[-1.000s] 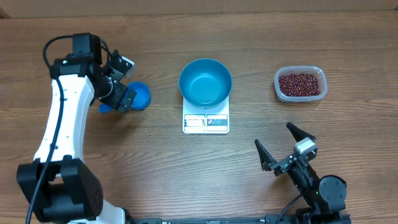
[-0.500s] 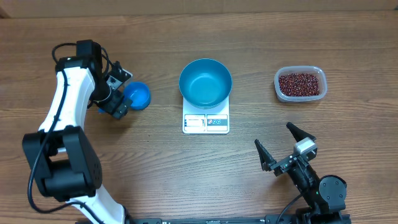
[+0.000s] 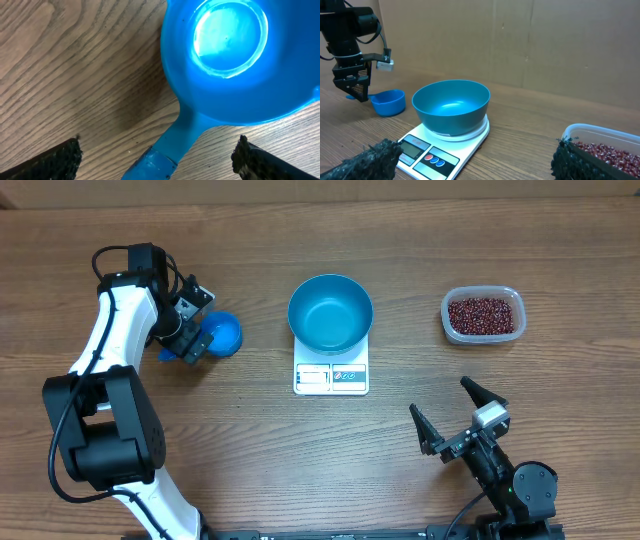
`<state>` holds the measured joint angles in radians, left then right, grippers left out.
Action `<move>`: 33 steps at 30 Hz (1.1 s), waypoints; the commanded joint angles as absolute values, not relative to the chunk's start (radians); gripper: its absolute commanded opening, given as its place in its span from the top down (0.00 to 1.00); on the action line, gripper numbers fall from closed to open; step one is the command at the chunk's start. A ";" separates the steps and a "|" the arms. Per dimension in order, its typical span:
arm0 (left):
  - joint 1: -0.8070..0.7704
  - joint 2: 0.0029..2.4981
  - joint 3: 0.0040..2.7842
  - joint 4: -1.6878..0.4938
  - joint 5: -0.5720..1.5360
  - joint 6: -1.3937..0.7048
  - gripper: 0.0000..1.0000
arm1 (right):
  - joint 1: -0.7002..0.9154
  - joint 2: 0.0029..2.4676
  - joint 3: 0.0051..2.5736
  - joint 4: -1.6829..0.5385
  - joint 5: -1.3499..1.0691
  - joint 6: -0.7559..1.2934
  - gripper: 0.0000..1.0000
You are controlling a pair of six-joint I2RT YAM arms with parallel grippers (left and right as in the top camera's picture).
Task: Scoop item into bowl and weigh 150g on scale
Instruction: 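Move the left gripper over the blue scoop and lower toward it, then close the left gripper on the blue scoop's handle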
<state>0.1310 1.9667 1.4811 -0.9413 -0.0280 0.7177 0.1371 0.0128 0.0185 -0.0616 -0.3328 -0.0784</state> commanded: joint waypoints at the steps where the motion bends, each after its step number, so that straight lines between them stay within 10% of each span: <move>1: 0.131 1.977 1.500 -0.936 0.002 0.764 0.02 | 0.129 0.003 0.008 -0.056 -0.327 -0.075 0.00; 33: 0.130 2.042 1.673 -1.055 0.087 0.748 0.29 | 0.129 0.003 0.008 -0.057 -0.327 -0.075 0.00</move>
